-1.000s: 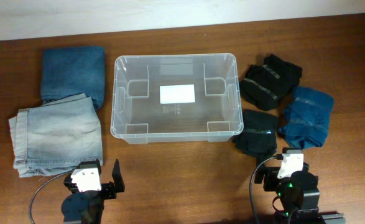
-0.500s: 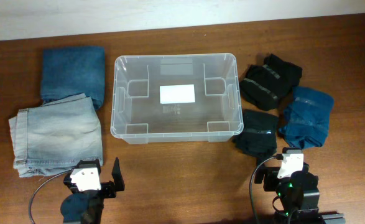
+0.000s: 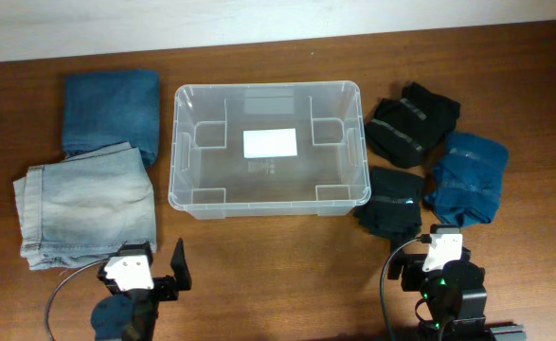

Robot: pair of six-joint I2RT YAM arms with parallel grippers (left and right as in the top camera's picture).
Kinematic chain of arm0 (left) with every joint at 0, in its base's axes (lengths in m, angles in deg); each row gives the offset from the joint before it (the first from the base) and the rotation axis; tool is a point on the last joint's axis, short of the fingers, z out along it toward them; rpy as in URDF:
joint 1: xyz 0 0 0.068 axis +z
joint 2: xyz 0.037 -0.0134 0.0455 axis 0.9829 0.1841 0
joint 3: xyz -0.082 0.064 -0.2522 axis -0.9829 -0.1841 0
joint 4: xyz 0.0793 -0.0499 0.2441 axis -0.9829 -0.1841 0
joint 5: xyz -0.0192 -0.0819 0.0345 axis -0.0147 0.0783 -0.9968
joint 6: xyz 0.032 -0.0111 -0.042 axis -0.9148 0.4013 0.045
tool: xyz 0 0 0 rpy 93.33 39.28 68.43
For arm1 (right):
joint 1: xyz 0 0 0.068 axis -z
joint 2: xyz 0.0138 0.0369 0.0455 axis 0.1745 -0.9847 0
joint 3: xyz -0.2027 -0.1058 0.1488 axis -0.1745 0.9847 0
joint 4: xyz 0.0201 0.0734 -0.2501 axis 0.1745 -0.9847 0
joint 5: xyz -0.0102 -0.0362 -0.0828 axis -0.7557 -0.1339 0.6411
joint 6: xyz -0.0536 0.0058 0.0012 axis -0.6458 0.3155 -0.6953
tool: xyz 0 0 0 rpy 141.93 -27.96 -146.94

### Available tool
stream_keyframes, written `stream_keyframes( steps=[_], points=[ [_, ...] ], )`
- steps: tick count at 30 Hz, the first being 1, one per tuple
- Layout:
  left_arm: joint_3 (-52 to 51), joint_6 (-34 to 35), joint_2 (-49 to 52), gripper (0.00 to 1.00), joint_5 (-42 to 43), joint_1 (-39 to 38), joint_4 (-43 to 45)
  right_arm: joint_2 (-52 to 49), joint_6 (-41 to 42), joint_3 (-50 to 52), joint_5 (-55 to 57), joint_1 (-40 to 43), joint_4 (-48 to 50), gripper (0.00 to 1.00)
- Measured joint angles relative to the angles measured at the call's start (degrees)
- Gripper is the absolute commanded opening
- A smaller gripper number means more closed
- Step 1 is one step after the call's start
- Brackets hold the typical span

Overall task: Pack container
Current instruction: 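Move the left gripper toward the folded light-wash jeans, then grasp the light-wash jeans edge with the left gripper and lift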

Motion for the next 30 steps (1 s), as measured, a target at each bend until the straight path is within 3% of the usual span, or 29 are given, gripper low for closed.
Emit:
stream_keyframes(
  steps=[4, 13, 17, 21, 23, 30],
  points=[
    [9.18, 3.28, 8.52, 0.99, -4.02, 0.00, -4.20, 0.04, -0.02, 0.00, -0.02, 0.00, -0.02, 0.98],
    [47.12, 5.38, 43.98, 0.99, -7.61, 0.02, -17.20, 0.04, 0.00, 0.00, 0.02, 0.00, 0.00, 0.98],
    [54.31, 6.36, 52.37, 0.99, -7.37, 2.54, -19.69, 0.04, -0.02, 0.00, 0.00, 0.00, -0.02, 0.98],
    [57.70, 10.34, 60.39, 0.99, -5.79, 14.86, -23.71, 0.04, -0.02, 0.00, 0.00, 0.00, 0.02, 0.98],
    [57.94, 11.91, 65.53, 0.99, -1.77, 25.18, -26.21, 0.04, -0.02, 0.00, 0.00, 0.00, 0.02, 0.98],
    [58.10, 11.78, 80.35, 0.99, 8.79, 49.96, -30.47, 0.04, 0.00, 0.00, 0.00, 0.00, 0.02, 0.98]
  ],
)
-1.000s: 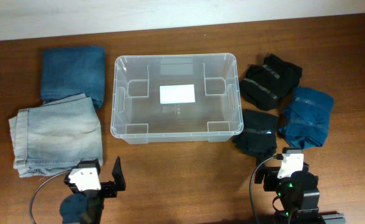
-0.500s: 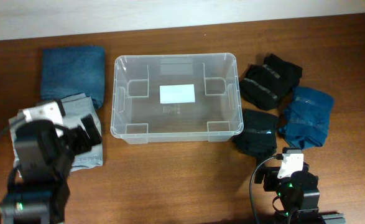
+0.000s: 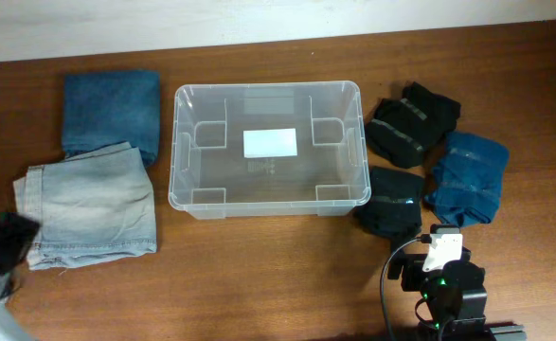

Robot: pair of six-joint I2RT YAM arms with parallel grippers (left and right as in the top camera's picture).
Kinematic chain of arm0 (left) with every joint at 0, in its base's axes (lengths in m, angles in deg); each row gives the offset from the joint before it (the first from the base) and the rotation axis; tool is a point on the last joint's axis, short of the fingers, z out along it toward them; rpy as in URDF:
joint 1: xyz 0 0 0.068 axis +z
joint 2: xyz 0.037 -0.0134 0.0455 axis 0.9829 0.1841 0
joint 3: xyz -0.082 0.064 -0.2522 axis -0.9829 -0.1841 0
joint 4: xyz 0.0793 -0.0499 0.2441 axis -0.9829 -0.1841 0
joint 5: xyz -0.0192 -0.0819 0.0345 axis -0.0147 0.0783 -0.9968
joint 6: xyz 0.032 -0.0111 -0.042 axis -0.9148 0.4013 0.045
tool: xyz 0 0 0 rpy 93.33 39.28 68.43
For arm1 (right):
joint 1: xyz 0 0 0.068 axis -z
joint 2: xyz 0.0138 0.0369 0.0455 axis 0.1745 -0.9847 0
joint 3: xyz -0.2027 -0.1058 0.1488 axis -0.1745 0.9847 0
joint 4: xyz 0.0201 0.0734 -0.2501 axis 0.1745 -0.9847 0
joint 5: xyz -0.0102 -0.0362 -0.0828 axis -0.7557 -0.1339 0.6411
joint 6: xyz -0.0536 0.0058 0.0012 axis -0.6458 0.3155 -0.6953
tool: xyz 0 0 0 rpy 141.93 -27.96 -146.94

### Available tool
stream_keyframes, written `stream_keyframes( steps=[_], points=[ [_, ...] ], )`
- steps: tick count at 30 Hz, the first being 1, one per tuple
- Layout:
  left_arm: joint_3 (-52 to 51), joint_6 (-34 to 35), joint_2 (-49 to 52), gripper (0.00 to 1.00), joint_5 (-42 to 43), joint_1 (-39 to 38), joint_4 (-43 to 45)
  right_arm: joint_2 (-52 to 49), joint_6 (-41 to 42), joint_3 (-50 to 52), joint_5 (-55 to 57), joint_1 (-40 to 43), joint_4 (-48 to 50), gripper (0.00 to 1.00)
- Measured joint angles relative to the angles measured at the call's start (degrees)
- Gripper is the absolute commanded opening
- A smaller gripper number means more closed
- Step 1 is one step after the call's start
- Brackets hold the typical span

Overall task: Pack container
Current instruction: 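Grasp the light-wash jeans edge with the left gripper and lift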

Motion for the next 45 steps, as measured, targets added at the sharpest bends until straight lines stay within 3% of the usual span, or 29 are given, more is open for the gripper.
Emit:
stream_keyframes(
  steps=[4, 9, 18, 29, 30, 31, 39, 45],
  points=[
    [0.00, -2.08, 7.43, 0.99, 5.05, 8.59, 1.31, 0.00, -0.02, 0.00, 0.00, 0.00, 0.00, 0.98],
    [0.02, -5.99, 14.82, 0.99, 9.88, 13.03, 5.75, 0.00, -0.04, 0.00, 0.00, 0.00, 0.00, 0.98],
    [0.02, -14.71, 28.39, 1.00, 19.21, 13.44, 13.33, 0.00, -0.02, 0.00, 0.00, 0.00, 0.00, 0.98],
    [3.06, -19.10, 33.51, 0.97, 30.12, 9.94, 17.77, 0.00, 0.00, 0.00, 0.00, 0.00, 0.00, 0.98],
    [3.34, -19.26, 33.88, 0.92, 30.51, 9.14, 18.14, 0.00, 0.00, 0.00, 0.00, 0.00, 0.00, 0.98],
    [3.69, -19.39, 34.32, 0.79, 30.82, 8.11, 18.45, 0.00, -0.02, 0.00, 0.00, 0.00, 0.00, 0.98],
    [3.52, -20.68, 36.68, 0.13, 29.51, 4.37, 18.38, 0.00, -0.02, 0.00, -0.02, 0.00, 0.00, 0.98],
    [4.28, -20.65, 38.01, 0.04, 30.97, 4.50, 12.85, 0.00, -0.02, 0.00, 0.00, 0.00, 0.00, 0.98]
  ],
)
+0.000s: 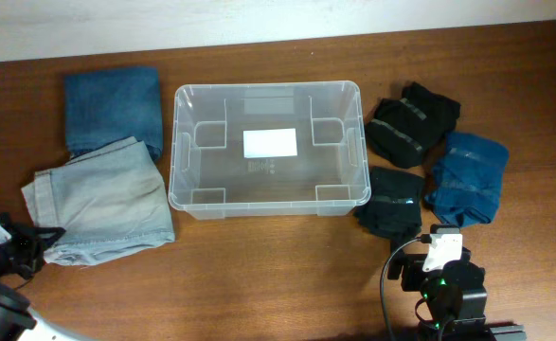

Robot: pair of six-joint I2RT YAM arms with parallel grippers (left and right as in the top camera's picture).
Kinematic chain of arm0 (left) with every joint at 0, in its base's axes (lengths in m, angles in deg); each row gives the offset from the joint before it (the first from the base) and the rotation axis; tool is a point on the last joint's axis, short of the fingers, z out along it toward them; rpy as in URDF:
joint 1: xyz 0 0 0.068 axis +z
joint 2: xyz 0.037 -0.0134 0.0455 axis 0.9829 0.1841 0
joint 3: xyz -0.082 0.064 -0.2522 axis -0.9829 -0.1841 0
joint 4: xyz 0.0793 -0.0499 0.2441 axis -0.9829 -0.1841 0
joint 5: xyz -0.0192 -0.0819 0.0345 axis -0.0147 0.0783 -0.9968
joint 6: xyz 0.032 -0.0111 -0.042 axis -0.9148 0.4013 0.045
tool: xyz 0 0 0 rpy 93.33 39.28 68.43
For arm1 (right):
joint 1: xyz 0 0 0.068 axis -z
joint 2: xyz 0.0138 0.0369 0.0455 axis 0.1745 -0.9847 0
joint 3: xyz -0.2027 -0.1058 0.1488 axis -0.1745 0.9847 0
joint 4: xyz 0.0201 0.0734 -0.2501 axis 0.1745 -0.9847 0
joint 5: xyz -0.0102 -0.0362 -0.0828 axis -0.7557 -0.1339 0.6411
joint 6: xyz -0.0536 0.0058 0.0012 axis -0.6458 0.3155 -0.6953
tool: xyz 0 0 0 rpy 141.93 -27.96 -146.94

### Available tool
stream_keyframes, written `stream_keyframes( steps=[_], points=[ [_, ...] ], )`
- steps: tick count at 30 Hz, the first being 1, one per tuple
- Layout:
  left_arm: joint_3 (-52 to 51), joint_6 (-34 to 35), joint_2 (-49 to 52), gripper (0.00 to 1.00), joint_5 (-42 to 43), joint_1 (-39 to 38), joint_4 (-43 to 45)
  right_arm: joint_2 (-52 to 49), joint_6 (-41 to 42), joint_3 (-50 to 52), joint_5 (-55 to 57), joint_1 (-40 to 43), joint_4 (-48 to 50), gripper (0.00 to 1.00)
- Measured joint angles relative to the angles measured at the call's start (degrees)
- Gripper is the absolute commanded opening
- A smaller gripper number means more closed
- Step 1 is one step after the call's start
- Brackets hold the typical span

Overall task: Pack container
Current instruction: 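Grasp the light-wash jeans edge with the left gripper and lift, then carry the light-wash jeans over the bin and lower them inside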

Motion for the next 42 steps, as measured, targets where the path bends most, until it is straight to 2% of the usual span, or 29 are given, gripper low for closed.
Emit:
stream_keyframes(
  steps=[7, 12, 19, 24, 33, 36, 38, 42],
  points=[
    [6.08, -1.33, -0.44, 0.03, 6.14, -0.22, -14.64, 0.00, 0.02, 0.00, 0.00, 0.00, 0.00, 0.98],
    [11.47, -2.62, -11.78, 0.02, 14.12, -1.01, -19.34, 0.00, 0.00, 0.00, 0.00, 0.00, 0.00, 0.98],
    [18.49, 1.68, -32.68, 0.01, 21.11, -4.74, -17.16, 0.00, 0.02, 0.00, 0.00, 0.00, 0.00, 0.98],
    [19.06, 10.84, -41.31, 0.01, 22.03, -15.74, -10.95, 0.00, 0.04, 0.00, 0.02, 0.00, 0.00, 0.98],
    [18.97, 30.67, -44.33, 0.01, 5.05, -41.24, 3.21, 0.00, 0.00, 0.00, 0.02, 0.00, 0.00, 0.98],
    [18.97, 36.06, -44.17, 0.01, -3.48, -51.54, 6.78, 0.00, 0.00, 0.00, 0.00, 0.00, -0.02, 0.98],
    [18.97, 40.96, -43.21, 0.01, -12.13, -61.61, 8.17, 0.00, -0.02, 0.00, 0.00, 0.00, 0.00, 0.98],
    [18.95, 46.10, -38.71, 0.01, -22.47, -73.59, 13.49, 0.00, 0.02, 0.00, 0.00, 0.00, 0.02, 0.98]
  ],
)
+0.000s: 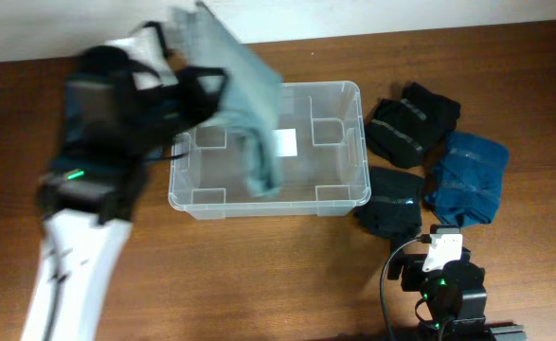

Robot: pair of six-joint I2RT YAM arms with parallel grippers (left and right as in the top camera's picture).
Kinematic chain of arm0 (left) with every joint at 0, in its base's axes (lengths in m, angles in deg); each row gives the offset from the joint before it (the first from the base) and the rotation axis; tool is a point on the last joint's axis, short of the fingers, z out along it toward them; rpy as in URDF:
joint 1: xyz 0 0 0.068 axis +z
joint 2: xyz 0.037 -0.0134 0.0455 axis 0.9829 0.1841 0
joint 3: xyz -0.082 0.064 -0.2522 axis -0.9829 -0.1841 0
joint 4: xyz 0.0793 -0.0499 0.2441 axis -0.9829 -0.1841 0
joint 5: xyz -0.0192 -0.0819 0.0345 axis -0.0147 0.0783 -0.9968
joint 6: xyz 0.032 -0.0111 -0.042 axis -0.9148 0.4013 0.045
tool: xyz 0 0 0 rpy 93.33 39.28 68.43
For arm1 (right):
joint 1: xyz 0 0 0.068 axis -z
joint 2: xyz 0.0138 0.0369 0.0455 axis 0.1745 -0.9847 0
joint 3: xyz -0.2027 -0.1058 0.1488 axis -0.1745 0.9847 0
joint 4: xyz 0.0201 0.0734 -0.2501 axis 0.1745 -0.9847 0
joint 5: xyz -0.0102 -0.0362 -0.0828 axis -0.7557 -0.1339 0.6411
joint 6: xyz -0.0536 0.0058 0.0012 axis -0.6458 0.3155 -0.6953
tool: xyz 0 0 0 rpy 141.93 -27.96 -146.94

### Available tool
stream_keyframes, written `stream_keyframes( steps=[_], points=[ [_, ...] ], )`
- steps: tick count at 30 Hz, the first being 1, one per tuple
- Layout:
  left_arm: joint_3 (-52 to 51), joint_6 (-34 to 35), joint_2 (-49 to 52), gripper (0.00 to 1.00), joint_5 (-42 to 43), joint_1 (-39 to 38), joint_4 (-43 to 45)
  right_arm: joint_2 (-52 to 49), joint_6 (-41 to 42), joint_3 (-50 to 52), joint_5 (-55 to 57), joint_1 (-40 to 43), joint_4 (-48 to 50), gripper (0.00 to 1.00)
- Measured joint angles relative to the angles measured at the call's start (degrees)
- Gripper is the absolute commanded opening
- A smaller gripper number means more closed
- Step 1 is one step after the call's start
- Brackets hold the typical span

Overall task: Pack container
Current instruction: 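Carry the light-wash jeans over the bin and lower them inside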

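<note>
The clear plastic container point(339, 194) stands mid-table. My left arm is raised high and blurred over its left half, with the left gripper point(211, 83) shut on the light-blue jeans point(259, 123). The jeans hang from it, and their lower end reaches down inside the container. My right gripper point(427, 265) rests at the front right by the dark clothes; its fingers are too dark and small to read. The dark-blue jeans on the left are hidden behind my left arm.
To the right of the container lie two black folded garments point(413, 121) point(391, 213) and a folded blue one point(467, 177). A white label shows through the container's floor. The table's back edge meets a white wall.
My left gripper was low at the front left on the corner of the light jeans. It now holds them up over the container, and they have left the table.
Both arms were parked at the front edge, with the light jeans flat on the left. The left arm then stood at the jeans' front-left corner. After that the jeans lay shifted and rumpled with the gripper on their corner. Now they hang over the container.
</note>
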Motion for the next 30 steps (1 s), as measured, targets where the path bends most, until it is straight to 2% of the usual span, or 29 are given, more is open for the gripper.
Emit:
stream_keyframes(
  steps=[5, 15, 30],
  points=[
    [-0.09, 3.89, 7.50, 0.01, -6.27, -8.17, 1.81, 0.00, -0.02, 0.00, 0.00, 0.00, -0.02, 0.98],
    [-0.17, 8.00, 18.82, 0.01, -10.88, -11.93, 5.29, 0.00, 0.04, 0.00, 0.00, 0.00, -0.02, 0.98],
    [-0.20, 11.28, 20.02, 0.01, -16.50, -15.67, 5.38, 0.00, -0.04, 0.00, 0.00, 0.00, -0.02, 0.98]
  ],
)
